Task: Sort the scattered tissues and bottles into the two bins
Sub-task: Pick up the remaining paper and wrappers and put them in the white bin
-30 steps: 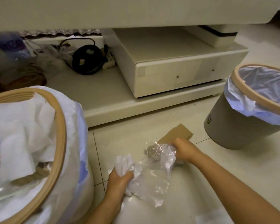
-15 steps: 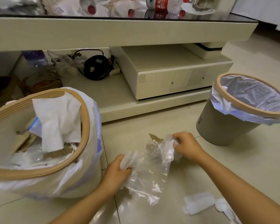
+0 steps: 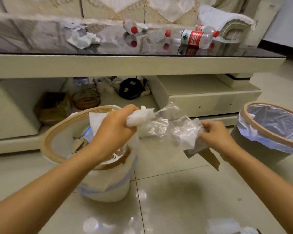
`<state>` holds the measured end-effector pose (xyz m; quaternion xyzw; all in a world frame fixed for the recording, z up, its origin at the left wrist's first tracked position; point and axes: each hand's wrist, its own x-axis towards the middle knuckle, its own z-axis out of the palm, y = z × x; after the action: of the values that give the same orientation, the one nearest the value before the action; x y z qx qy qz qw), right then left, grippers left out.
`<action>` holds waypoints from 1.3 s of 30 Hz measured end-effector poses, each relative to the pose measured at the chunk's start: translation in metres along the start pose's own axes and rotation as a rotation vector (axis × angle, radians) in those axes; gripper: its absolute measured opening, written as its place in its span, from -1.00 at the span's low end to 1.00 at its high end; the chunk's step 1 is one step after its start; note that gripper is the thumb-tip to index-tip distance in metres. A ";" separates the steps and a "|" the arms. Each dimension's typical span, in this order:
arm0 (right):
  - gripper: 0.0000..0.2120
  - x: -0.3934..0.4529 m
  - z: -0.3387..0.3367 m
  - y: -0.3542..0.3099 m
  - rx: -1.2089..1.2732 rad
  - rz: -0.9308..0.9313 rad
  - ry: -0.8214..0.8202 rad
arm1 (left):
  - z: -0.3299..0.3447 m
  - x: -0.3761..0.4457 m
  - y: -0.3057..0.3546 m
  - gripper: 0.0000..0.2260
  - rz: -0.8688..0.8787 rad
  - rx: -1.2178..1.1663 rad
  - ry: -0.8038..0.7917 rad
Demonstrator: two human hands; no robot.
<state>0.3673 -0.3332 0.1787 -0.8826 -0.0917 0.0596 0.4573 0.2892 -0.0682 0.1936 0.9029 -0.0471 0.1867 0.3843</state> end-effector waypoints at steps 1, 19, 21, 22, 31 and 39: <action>-0.86 0.001 0.004 -0.008 0.013 -0.009 0.021 | -0.016 0.003 -0.009 -0.80 -0.005 0.050 0.030; -0.89 0.007 0.049 -0.164 0.143 -0.239 -0.019 | -0.037 0.001 -0.125 -0.07 -0.800 0.627 -1.055; -0.89 0.008 0.055 -0.180 0.182 -0.261 -0.068 | -0.035 -0.001 -0.125 -0.11 -0.915 0.505 -1.030; -0.89 0.008 0.058 -0.186 0.202 -0.271 -0.094 | -0.037 -0.001 -0.126 -0.19 -0.877 0.498 -1.022; -0.77 0.022 0.104 -0.215 0.402 -0.210 -0.230 | -0.081 0.011 -0.139 -0.82 -0.438 0.097 -0.159; -0.72 0.028 0.157 -0.182 0.501 0.074 -0.391 | -0.097 0.005 -0.122 -0.43 -0.664 -0.868 0.160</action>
<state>0.3448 -0.0992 0.2364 -0.7172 -0.1280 0.2655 0.6315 0.2930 0.0868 0.1747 0.6110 0.1970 0.0871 0.7618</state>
